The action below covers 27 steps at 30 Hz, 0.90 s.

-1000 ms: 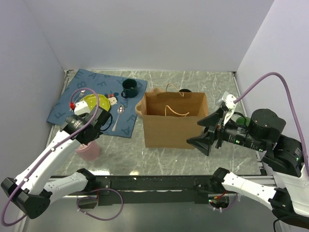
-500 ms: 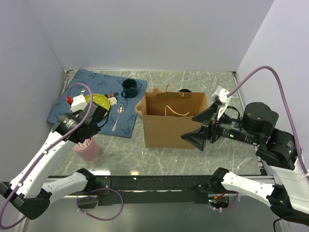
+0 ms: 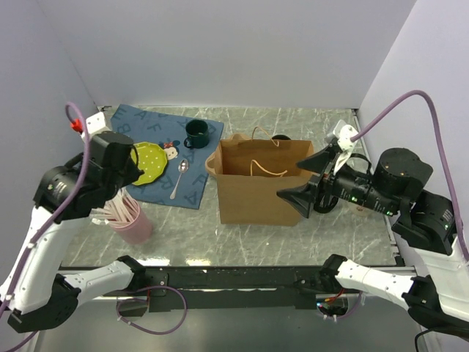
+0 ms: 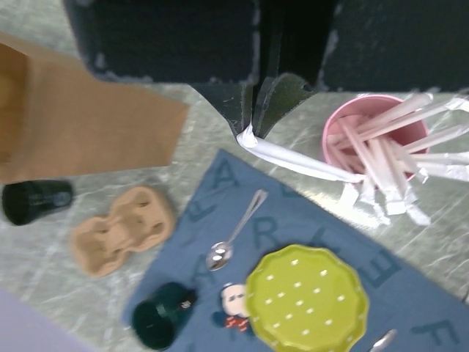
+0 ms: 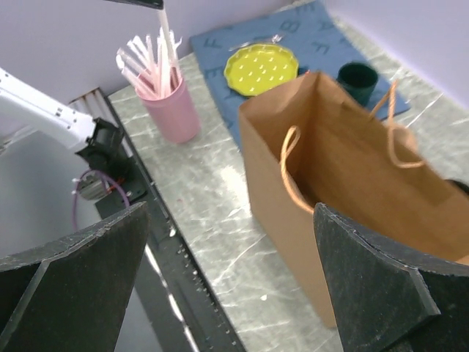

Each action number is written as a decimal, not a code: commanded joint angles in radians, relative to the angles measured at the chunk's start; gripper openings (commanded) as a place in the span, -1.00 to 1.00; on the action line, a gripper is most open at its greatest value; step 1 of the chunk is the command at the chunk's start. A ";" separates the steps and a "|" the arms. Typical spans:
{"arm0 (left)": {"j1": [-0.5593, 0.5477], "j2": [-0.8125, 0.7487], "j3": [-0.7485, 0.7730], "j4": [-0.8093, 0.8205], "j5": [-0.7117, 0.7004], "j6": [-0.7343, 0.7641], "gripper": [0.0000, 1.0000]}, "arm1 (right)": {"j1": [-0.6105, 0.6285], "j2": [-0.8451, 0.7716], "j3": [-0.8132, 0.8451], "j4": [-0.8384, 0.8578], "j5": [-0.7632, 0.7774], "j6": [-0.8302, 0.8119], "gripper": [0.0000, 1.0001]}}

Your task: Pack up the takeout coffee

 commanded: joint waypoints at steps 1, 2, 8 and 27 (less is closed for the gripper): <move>0.004 0.007 0.104 -0.014 0.069 0.029 -0.98 | 0.003 0.035 0.083 0.013 0.051 -0.062 1.00; 0.004 0.006 0.115 -0.012 0.083 0.034 -0.98 | 0.003 0.040 0.090 0.008 0.058 -0.067 1.00; 0.004 -0.022 0.187 -0.008 0.160 0.023 -0.98 | 0.003 0.061 0.135 -0.004 0.075 -0.107 1.00; 0.004 -0.044 0.229 0.656 0.690 -0.014 -0.98 | 0.003 0.009 0.100 0.068 0.139 -0.104 1.00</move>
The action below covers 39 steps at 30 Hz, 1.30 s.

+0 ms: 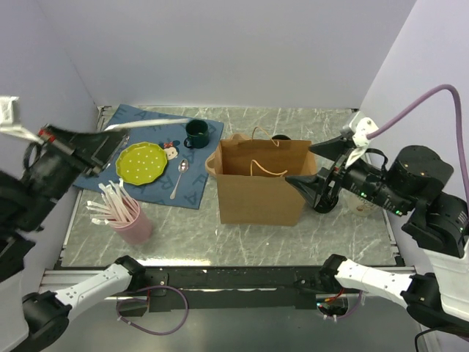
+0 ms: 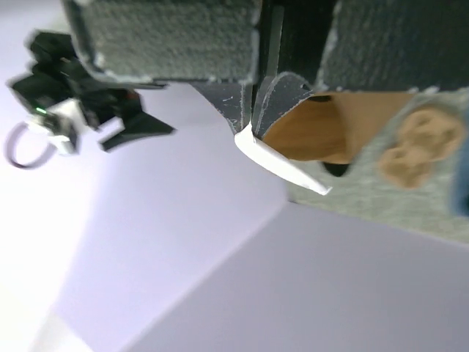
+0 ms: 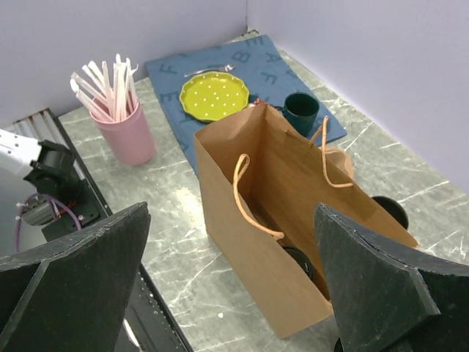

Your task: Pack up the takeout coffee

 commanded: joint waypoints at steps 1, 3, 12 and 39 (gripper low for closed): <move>0.004 0.149 -0.021 0.210 0.275 -0.031 -0.98 | 0.004 -0.032 -0.020 0.078 0.025 0.005 1.00; 0.004 0.199 -0.027 0.268 0.332 -0.041 -0.98 | 0.004 -0.048 -0.043 0.099 0.028 0.014 1.00; 0.004 0.309 -0.113 0.362 0.461 -0.078 -0.98 | 0.001 -0.096 -0.088 0.108 0.057 0.005 1.00; 0.004 0.457 -0.141 0.153 0.394 0.116 0.46 | 0.004 -0.081 -0.071 -0.052 0.284 0.218 1.00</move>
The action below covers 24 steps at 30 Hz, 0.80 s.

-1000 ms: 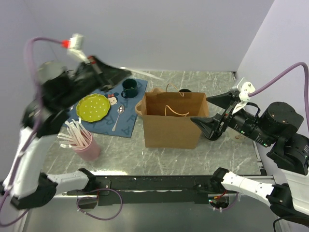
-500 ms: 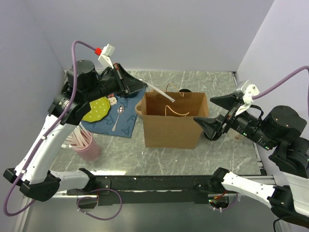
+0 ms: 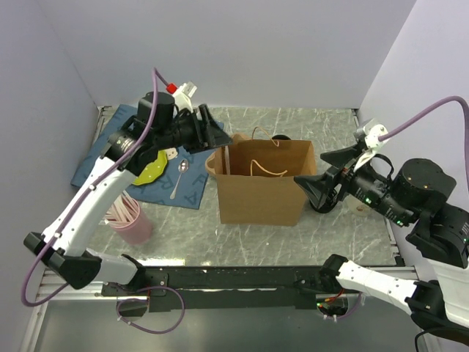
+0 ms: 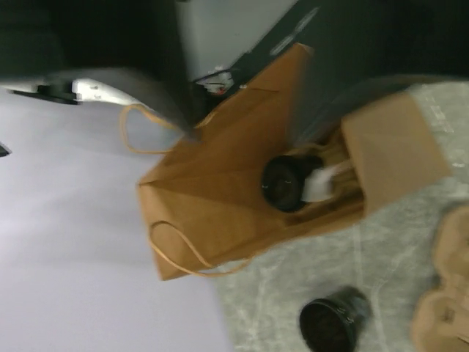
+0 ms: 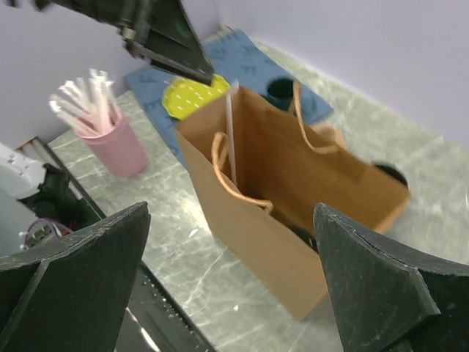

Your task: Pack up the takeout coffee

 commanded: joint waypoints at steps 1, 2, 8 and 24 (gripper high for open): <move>0.003 0.001 0.169 -0.098 -0.081 0.092 0.59 | 0.002 0.023 0.034 -0.103 0.186 0.131 1.00; 0.003 0.005 0.220 -0.117 -0.095 0.106 0.68 | 0.001 0.035 0.051 -0.131 0.197 0.151 1.00; 0.003 -0.067 0.265 -0.169 -0.175 0.179 0.93 | 0.002 0.052 0.076 -0.280 0.218 0.396 1.00; 0.003 -0.531 -0.315 0.102 -0.178 0.083 0.94 | 0.001 -0.025 0.072 -0.308 0.309 0.645 1.00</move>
